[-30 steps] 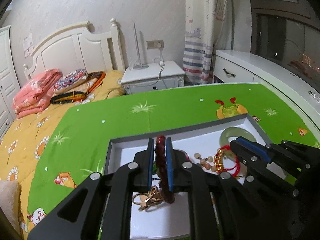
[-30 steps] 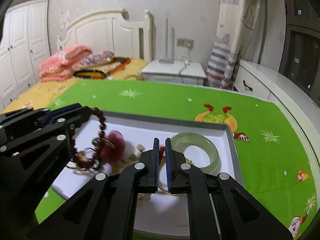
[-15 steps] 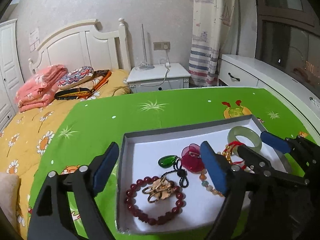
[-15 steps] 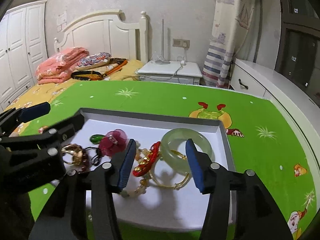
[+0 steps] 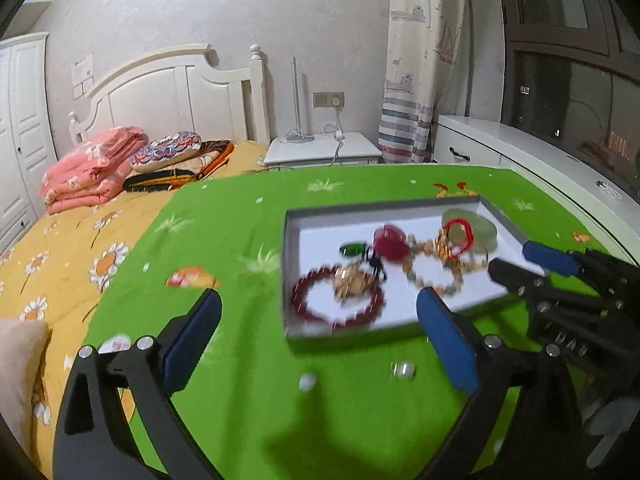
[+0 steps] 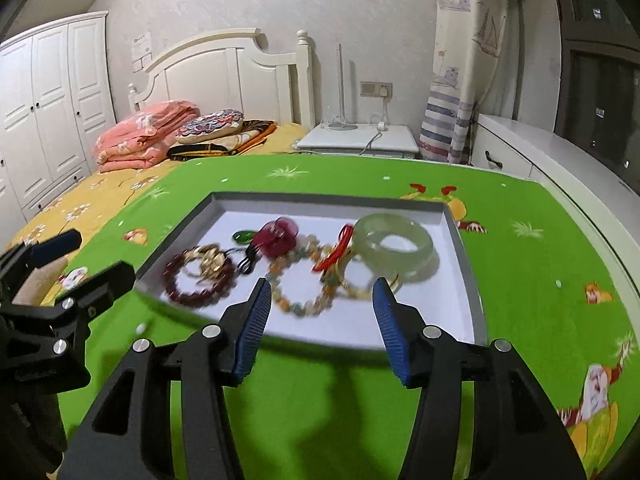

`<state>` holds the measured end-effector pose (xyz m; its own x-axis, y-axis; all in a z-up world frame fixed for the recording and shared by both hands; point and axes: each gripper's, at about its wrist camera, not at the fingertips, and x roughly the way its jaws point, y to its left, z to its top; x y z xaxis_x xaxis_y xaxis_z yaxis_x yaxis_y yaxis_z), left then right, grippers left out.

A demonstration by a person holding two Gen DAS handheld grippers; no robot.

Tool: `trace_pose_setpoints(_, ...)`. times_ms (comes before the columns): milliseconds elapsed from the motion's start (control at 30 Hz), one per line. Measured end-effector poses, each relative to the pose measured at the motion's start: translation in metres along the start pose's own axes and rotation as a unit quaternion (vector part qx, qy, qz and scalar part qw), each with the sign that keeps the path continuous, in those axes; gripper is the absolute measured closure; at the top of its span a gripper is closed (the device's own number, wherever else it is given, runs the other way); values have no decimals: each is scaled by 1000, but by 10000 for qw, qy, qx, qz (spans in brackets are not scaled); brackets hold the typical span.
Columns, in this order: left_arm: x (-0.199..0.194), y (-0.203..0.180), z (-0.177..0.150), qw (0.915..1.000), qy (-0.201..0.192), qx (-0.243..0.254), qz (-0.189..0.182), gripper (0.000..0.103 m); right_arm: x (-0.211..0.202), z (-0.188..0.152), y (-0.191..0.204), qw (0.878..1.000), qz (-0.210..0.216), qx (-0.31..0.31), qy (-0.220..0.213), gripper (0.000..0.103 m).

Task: Organize jewelry
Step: 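Grasp a loose white pearl on the cover with the right tool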

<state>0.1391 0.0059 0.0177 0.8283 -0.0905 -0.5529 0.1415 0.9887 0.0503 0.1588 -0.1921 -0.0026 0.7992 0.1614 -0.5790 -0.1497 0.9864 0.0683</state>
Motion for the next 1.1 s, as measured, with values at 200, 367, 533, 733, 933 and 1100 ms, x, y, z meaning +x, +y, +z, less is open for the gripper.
trace_pose_setpoints(200, -18, 14, -34, 9999, 66, 11, 124, 6, -17, -24, 13, 9998, 125, -94, 134, 46)
trace_pose_setpoints(367, -18, 26, -53, 9993, 203, 72, 293, 6, -9, -36, 26, 9984, 129, -344, 436, 47)
trace_pose_setpoints(533, -12, 39, -54, 9993, 312, -189, 32, 6, 1, -33, 40, 9960, 254, -576, 635, 61)
trace_pose_setpoints(733, -3, 49, -54, 9974, 481, -479, -239, 6, 15, -35, 47, 9934, 190, -700, 884, 73)
trace_pose_setpoints(933, -5, 43, -54, 9984, 394, -339, -215, 6, 24, -34, 60, 9901, 185, -932, 1035, 75)
trace_pose_setpoints(1100, -8, 43, -54, 9985, 321, -352, -259, 6, 33, -31, 65, 9885, 155, -977, 1145, 80)
